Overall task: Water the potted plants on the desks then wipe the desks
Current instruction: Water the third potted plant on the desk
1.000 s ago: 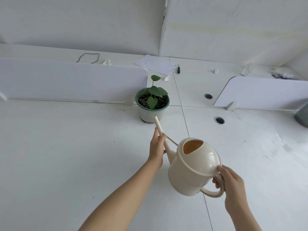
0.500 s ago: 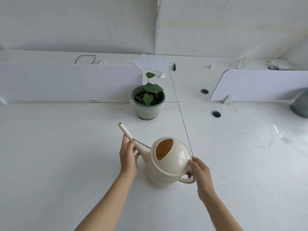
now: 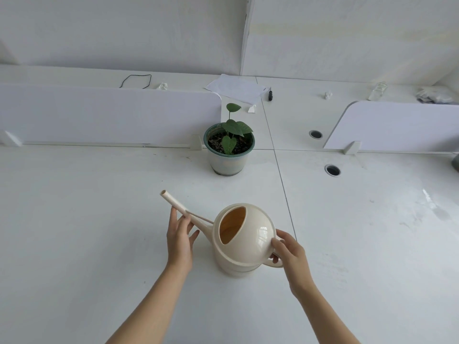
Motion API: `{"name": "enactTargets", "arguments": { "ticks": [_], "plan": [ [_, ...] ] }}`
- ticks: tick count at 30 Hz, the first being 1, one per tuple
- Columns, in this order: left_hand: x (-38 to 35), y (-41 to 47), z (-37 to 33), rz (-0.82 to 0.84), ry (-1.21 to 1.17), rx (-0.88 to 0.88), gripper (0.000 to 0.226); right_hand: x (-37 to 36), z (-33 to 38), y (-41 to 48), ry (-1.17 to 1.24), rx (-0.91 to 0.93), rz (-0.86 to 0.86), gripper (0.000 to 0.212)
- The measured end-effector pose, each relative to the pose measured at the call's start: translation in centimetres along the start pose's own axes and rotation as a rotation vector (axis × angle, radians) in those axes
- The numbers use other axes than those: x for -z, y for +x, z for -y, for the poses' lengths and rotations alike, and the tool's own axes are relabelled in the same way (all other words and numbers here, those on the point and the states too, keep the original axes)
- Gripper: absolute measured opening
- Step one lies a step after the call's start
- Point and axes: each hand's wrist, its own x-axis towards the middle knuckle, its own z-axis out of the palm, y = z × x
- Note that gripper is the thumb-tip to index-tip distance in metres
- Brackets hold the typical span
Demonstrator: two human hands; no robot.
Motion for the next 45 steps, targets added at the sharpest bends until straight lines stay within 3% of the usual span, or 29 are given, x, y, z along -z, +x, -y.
{"name": "enactTargets", "arguments": {
  "ticks": [5, 9, 16, 22, 26, 36, 40, 42, 45],
  "plan": [
    [0.2, -0.5, -0.9, -0.091, 0.186, -0.002, 0.048, 1.1, 0.2, 0.6, -0.111, 0.019, 0.057, 0.029],
    [-0.2, -1.4, -4.0, -0.244, 0.200, -0.163, 0.039, 2.4, 2.0, 3.8, -0.180, 0.079, -0.064, 0.021],
    [-7.9, 5.1, -6.5, -0.036, 0.354, -0.169, 0.044, -0.7, 7.0, 13.3, -0.112, 0.130, -0.068, 0.030],
    [-12.9, 14.3, -6.4, 0.041, 0.489, -0.073, 0.054, -4.2, 9.0, 20.1, 0.085, 0.034, -0.020, 0.043],
    [-14.2, 17.7, -5.9, 0.033, 0.447, -0.021, 0.055, -5.0, 8.6, 23.1, 0.109, 0.024, 0.008, 0.042],
    [-13.4, 16.0, -3.7, -0.007, 0.291, -0.011, 0.049, -5.8, 8.8, 25.5, 0.064, 0.072, 0.043, 0.043],
    [-12.7, 16.4, -4.5, -0.042, 0.321, -0.037, 0.051, -5.6, 8.4, 24.9, 0.130, 0.024, -0.081, 0.037],
    [-12.8, 17.3, -5.3, -0.012, 0.319, -0.020, 0.057, -6.1, 8.1, 24.0, 0.148, 0.039, -0.116, 0.024],
    [-13.3, 17.4, -5.8, 0.067, 0.343, 0.011, 0.075, -6.6, 8.1, 23.3, 0.142, 0.047, -0.092, 0.028]
  ]
}}
